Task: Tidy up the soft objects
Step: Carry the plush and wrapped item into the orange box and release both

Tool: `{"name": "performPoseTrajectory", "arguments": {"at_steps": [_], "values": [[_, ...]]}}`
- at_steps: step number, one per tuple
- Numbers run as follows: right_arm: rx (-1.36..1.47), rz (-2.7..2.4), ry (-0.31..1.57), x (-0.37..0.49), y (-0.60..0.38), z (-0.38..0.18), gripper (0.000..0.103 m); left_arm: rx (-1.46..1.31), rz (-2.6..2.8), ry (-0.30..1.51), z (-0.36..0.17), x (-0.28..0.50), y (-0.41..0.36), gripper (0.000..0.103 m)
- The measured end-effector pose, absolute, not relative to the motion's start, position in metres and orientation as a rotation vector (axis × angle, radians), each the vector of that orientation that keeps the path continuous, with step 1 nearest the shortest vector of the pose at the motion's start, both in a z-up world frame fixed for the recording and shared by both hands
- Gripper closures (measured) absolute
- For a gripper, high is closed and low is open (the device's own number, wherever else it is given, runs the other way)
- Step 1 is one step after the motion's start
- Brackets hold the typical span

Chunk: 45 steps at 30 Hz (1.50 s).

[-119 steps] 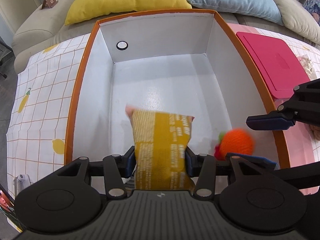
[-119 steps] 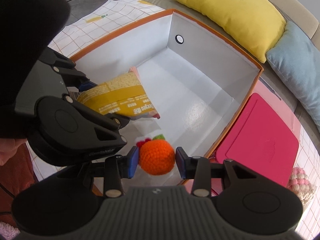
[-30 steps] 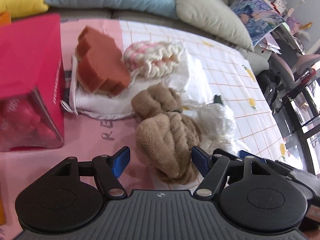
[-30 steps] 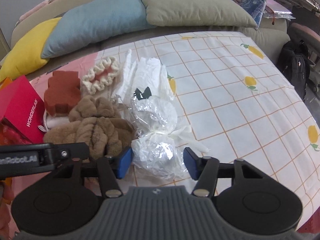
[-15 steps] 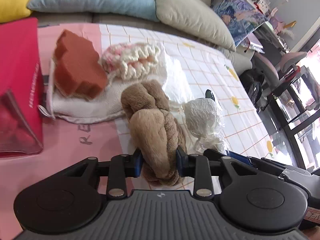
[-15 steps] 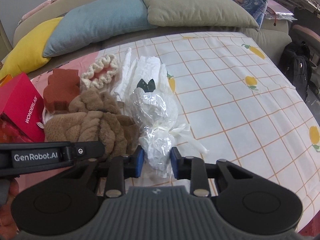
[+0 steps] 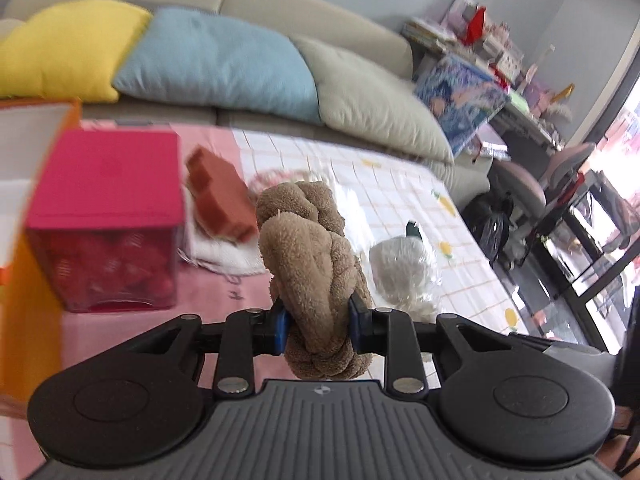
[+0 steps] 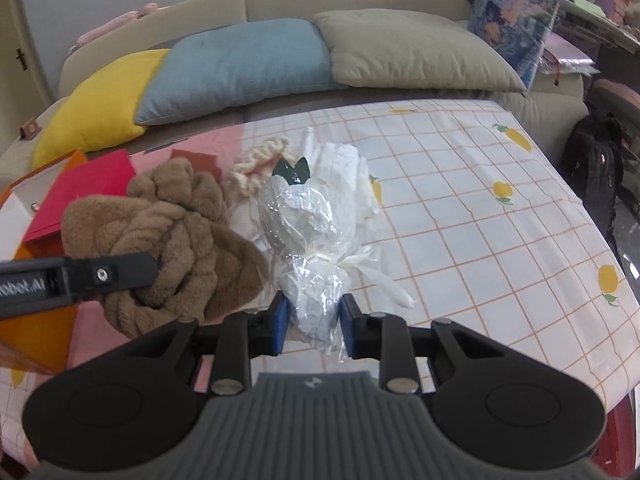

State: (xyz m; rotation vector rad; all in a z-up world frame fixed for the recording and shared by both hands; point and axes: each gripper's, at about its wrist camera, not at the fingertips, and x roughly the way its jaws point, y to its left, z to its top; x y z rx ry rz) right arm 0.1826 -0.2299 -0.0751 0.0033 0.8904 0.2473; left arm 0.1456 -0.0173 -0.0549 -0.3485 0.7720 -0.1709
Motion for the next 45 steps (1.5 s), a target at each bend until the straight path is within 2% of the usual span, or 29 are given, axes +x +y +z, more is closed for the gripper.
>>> {"name": "performPoseTrajectory", "arguments": {"at_steps": [15,28,33,45], "values": [[-0.053,0.442,0.751,0.136,-0.170,-0.008,0.077,-0.328,0.049,0.588,0.013,0.077,0.067,0.071],[-0.121,0.712,0.664,0.143,-0.055,0.040,0.077,-0.278,0.258,0.611,0.024,0.065,0.146,0.071],[-0.162,0.760,0.687,0.157,-0.006,0.039,0.077,-0.210,0.314,0.654,0.016,0.078,0.167,0.071],[-0.210,0.782,0.869,0.212,0.085,-0.008,0.077,-0.113,0.325,0.801,-0.026,0.128,0.205,0.071]]}}
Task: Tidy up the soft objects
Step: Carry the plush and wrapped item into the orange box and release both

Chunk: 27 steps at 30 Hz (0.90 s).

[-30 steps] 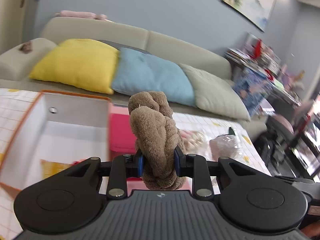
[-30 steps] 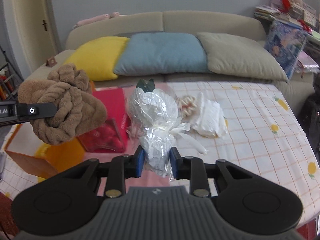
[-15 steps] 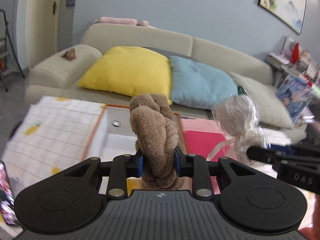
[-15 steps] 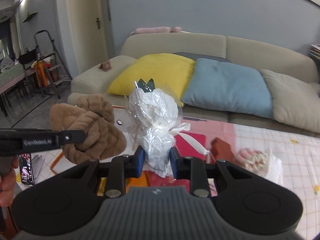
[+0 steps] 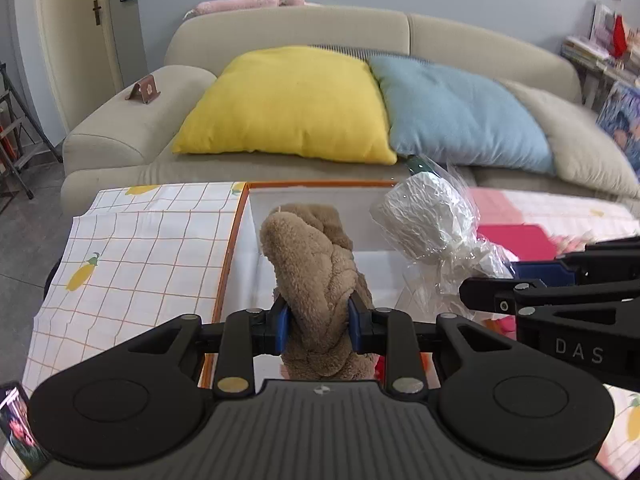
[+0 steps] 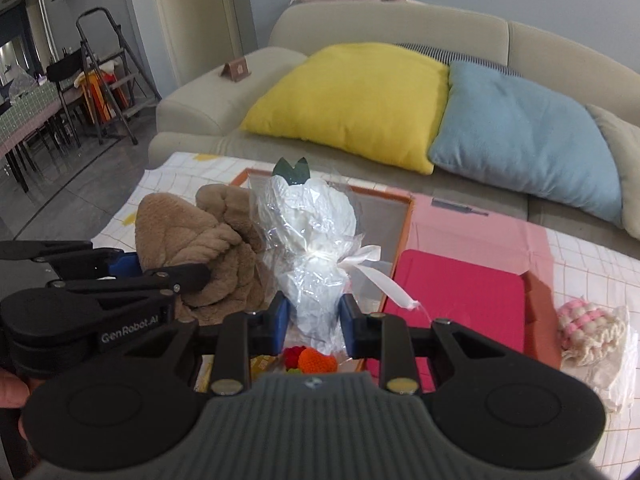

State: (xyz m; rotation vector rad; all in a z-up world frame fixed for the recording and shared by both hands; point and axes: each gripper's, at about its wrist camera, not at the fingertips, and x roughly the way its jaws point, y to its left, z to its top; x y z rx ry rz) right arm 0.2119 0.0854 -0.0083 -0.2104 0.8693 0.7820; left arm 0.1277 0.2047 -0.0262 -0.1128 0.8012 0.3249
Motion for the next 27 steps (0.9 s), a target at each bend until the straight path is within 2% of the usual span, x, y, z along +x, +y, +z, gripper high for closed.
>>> {"name": "performPoseTrajectory", "arguments": {"at_steps": [9,18,26,27], "values": [[-0.291,0.754,0.909,0.230,0.110,-0.039,0.077,-0.091,0.321,0.874,-0.060,0.153,0.215,0.072],[-0.297,0.748,0.925,0.239,0.115,-0.049,0.075,-0.095,0.323,0.901,-0.072,0.161,0.218,0.071],[-0.296,0.733,0.937,0.240,0.115,-0.054,0.071,-0.109,0.339,0.914,-0.076,0.162,0.221,0.066],[-0.289,0.730,0.942,0.241,0.113,-0.054,0.069,-0.115,0.341,0.911,-0.076,0.161,0.222,0.062]]}}
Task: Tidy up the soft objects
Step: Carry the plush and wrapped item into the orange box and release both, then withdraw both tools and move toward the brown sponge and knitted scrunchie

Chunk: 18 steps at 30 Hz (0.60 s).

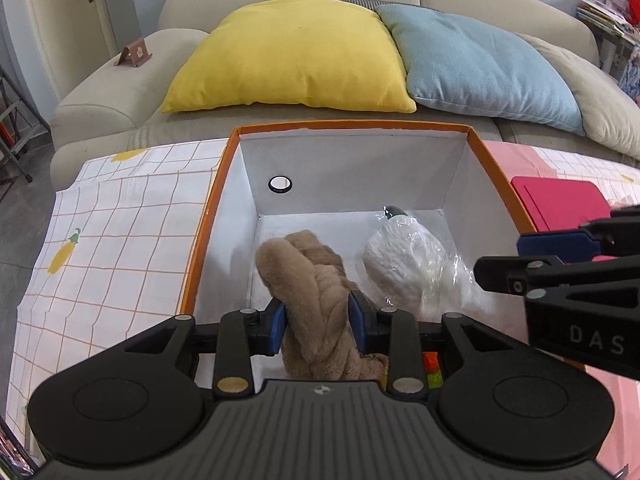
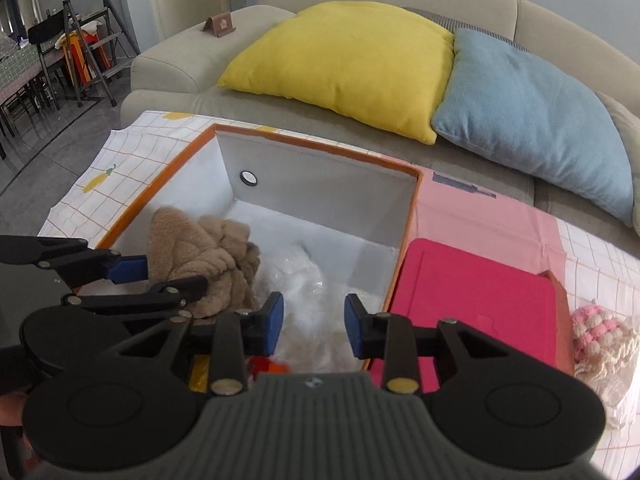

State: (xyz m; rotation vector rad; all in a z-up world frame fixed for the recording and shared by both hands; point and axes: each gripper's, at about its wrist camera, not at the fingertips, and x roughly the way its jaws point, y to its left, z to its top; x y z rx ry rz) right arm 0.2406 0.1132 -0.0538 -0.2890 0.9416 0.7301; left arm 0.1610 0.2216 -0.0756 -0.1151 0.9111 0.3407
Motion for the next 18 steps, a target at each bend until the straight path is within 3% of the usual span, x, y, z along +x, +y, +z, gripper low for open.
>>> {"name": "performPoseTrajectory", "arguments": {"at_steps": [5,7,18], "values": [[-0.267,0.726,0.932,0.239,0.106,-0.048,0.060,-0.116,0.345,0.889,-0.070,0.159,0.219,0.046],[-0.263,0.727,0.921,0.236,0.102,-0.043,0.056,-0.124,0.346,0.855,-0.064,0.155,0.217,0.032],[-0.142,0.729,0.767,0.202,0.026,-0.003,0.032,-0.200,0.334,0.572,-0.017,0.112,0.184,0.015]]}}
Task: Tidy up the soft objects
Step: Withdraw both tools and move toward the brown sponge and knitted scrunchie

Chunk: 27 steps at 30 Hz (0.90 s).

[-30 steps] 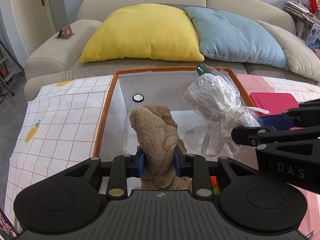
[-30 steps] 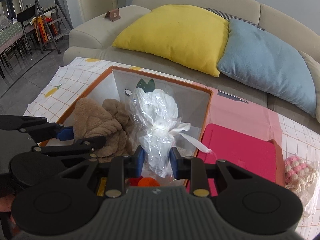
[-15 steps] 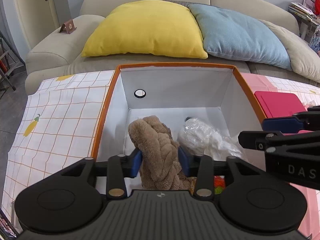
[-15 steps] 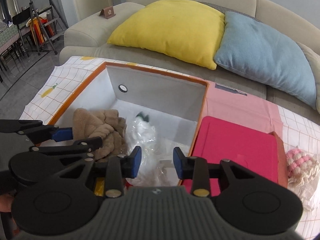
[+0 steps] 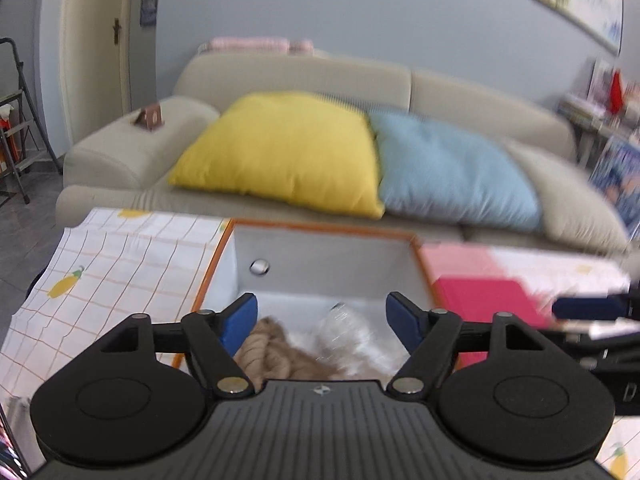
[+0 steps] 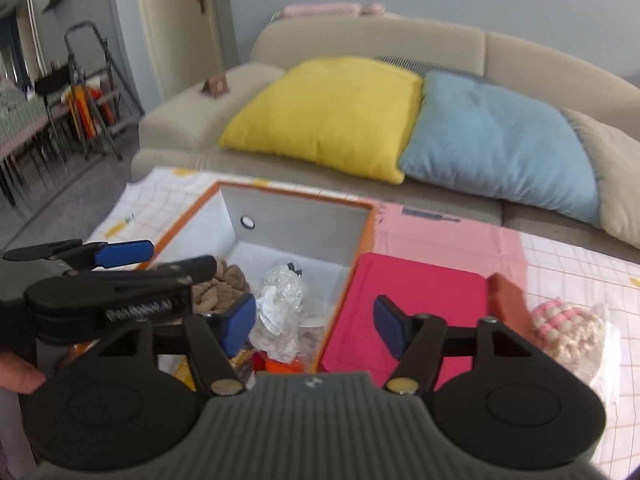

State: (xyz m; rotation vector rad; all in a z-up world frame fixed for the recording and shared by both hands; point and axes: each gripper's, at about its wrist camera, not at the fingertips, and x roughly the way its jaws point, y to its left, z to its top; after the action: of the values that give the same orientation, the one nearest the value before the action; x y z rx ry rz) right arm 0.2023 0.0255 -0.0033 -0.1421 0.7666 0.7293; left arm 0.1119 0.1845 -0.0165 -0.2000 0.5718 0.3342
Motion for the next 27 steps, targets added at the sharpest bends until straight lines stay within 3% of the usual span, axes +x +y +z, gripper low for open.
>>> {"name": "performPoseTrajectory", "arguments": {"at_steps": [8,27], "values": [[-0.060,0.587,0.741,0.173,-0.058,-0.004,0.027,-0.227,0.243,0.477,0.007,0.085,0.134,0.015],[0.079,0.343,0.763,0.134,-0.207,-0.021,0.024,-0.144,-0.019,0.633,0.000,0.082,0.020,0.015]]}}
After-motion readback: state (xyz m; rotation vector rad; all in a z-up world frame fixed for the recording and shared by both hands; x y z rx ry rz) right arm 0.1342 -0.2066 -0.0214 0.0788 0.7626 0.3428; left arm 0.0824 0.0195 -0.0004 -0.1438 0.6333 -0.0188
